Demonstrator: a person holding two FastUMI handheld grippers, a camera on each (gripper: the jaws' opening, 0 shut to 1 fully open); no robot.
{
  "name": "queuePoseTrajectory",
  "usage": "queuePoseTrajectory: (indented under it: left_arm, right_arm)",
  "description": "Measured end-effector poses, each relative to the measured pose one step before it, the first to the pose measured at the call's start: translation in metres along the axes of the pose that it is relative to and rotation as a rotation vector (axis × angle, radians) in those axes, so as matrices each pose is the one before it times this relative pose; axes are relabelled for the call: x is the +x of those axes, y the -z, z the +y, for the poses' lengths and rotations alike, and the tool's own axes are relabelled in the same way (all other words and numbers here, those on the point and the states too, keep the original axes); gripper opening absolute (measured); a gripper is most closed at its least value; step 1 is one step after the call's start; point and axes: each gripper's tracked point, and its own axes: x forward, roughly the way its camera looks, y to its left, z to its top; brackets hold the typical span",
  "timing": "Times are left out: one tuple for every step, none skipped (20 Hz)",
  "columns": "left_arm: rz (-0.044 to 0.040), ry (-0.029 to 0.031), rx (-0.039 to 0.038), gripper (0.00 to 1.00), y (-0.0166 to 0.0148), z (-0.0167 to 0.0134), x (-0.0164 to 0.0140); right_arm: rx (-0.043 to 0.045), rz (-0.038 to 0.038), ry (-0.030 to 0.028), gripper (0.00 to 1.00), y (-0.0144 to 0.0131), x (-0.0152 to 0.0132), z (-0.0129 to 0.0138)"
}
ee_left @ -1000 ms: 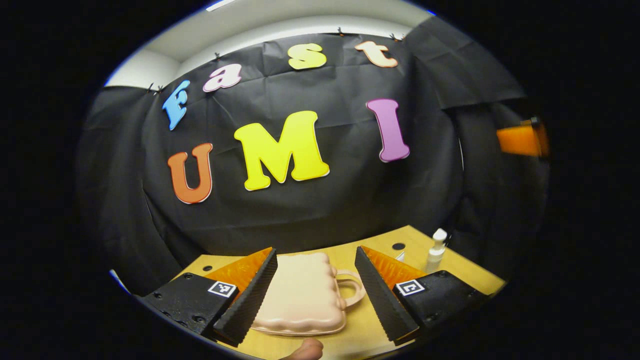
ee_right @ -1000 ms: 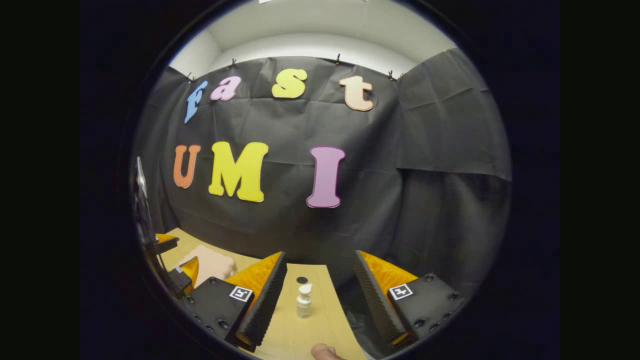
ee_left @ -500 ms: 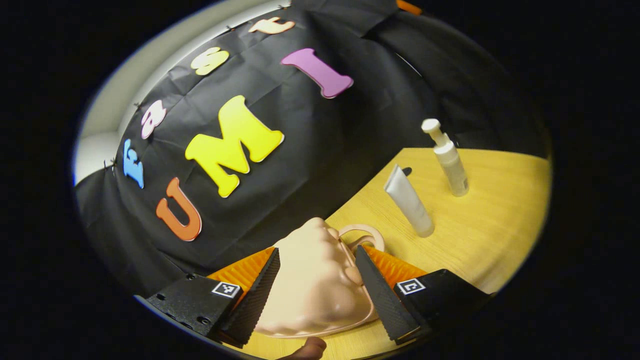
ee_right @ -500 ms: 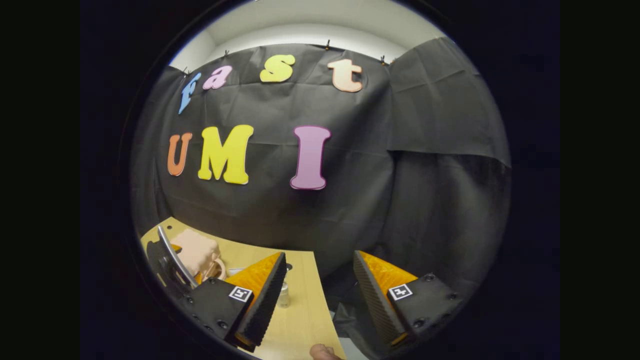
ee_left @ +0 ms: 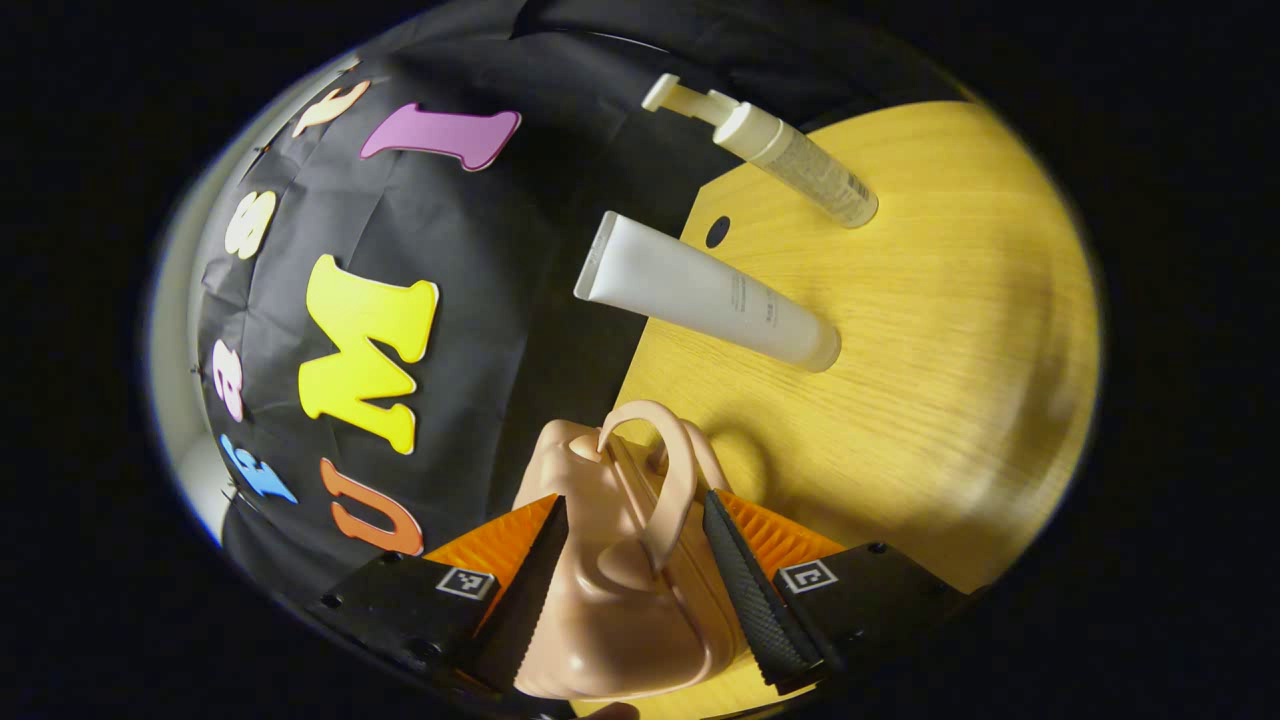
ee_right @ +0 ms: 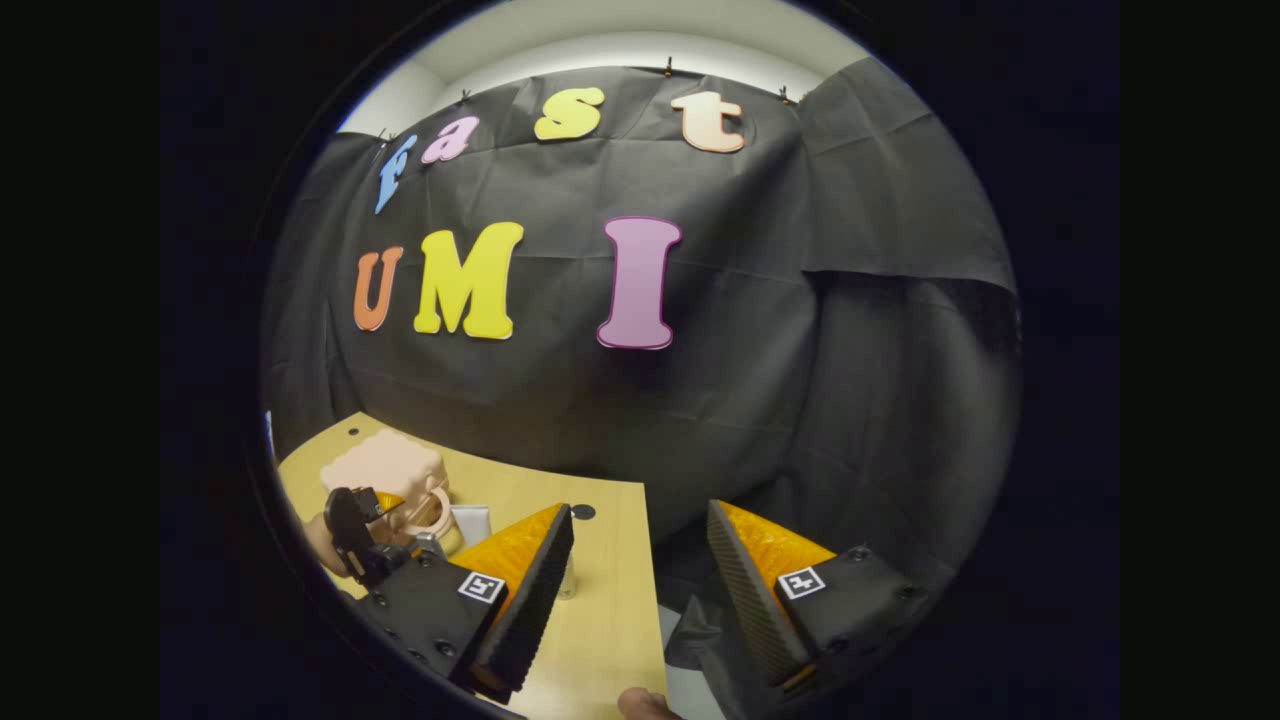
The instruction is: First open the suitcase, pack the skin care products into it, and then close the suitcase.
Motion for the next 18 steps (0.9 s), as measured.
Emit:
queuePoseTrajectory:
  left_arm:
    - [0.01254,0.01490,0.03028,0.78,0.00169,-0.00283,0.00207]
    - [0.00987,0.01737,0.02587,0.72,0.00015,-0.00364,0.00353]
    - [0.01317,0.01301,0.02699,0.62,0.00083,-0.00167,0.00111]
    - [0.01161,0.00959,0.02320,0.56,0.00033,-0.00020,0.00007]
    - [0.00078,0.01767,0.01454,0.42,-0.00052,-0.00307,-0.00065]
    - [-0.00118,0.00400,0.01732,0.36,-0.00125,-0.00159,-0.00116]
    - [0.00549,0.00124,0.01390,0.24,0.00085,-0.00068,-0.00296]
    - [0.00022,-0.00077,0.00314,0.17,0.00001,0.00052,-0.00073]
    - [0.00249,-0.00579,-0.00819,0.14,0.00255,0.00118,-0.00113]
    - [-0.00506,-0.00999,-0.00751,0.12,0.00043,0.00316,-0.00307]
    - [-0.00418,-0.00965,-0.00881,0.08,0.00177,0.00625,-0.00239]
    - [-0.01549,-0.00941,-0.01621,0.07,0.00081,0.00742,-0.00253]
    - [-0.01153,0.00004,-0.02408,0.05,0.00147,0.00505,-0.00218]
    - [-0.01522,0.00599,-0.02769,0.03,0.00065,0.00485,-0.00508]
    - [-0.01327,-0.00932,-0.03226,0.03,0.00167,0.00931,-0.00365]
    - [-0.01339,-0.01488,-0.02356,0.03,0.00045,0.01135,-0.00416]
    - [-0.00999,-0.01015,-0.02240,0.03,0.00294,0.01217,-0.00578]
    - [-0.01158,-0.00888,-0.03390,0.02,0.00170,0.01312,-0.00286]
  right_arm:
    - [0.00426,-0.00091,-0.00965,0.80,0.00115,-0.00241,-0.00070]
    - [0.00874,-0.00173,-0.00018,0.80,0.00209,-0.00162,-0.00214]
    - [0.00945,0.00077,-0.00043,0.80,0.00210,-0.00081,-0.00182]
    - [0.00422,0.00688,0.00170,0.80,0.00450,-0.00111,-0.00101]
    - [0.00103,0.01040,0.00717,0.80,0.00344,0.00013,-0.00067]
    - [0.00237,0.01134,0.00591,0.80,0.00362,-0.00009,-0.00041]
    - [0.00462,0.00724,0.00098,0.80,0.00023,-0.00010,0.00059]
    - [0.00231,0.00011,-0.00162,0.80,-0.00137,-0.00096,0.00196]
    - [-0.00563,-0.00673,0.00441,0.80,-0.00343,-0.00020,0.00160]
    - [-0.00714,-0.00775,0.01177,0.80,-0.00289,-0.00036,-0.00055]
    - [-0.00275,-0.00541,0.01004,0.80,-0.00247,-0.00045,0.00136]
    - [0.00165,-0.00145,0.00940,0.80,-0.00094,-0.00113,0.00306]
    - [0.00097,0.00171,0.01085,0.80,-0.00201,-0.00119,0.00438]
    - [-0.00079,-0.00223,0.01409,0.80,-0.00221,-0.00097,0.00422]
    - [-0.00110,-0.00374,0.01299,0.80,-0.00343,-0.00042,0.00529]
    - [0.00005,-0.00365,0.01476,0.80,-0.00408,-0.00221,0.00519]
    - [0.00303,-0.00028,0.01830,0.80,-0.00502,-0.00206,0.00468]
    - [0.01376,-0.00395,0.01612,0.80,-0.00582,-0.00206,0.00459]
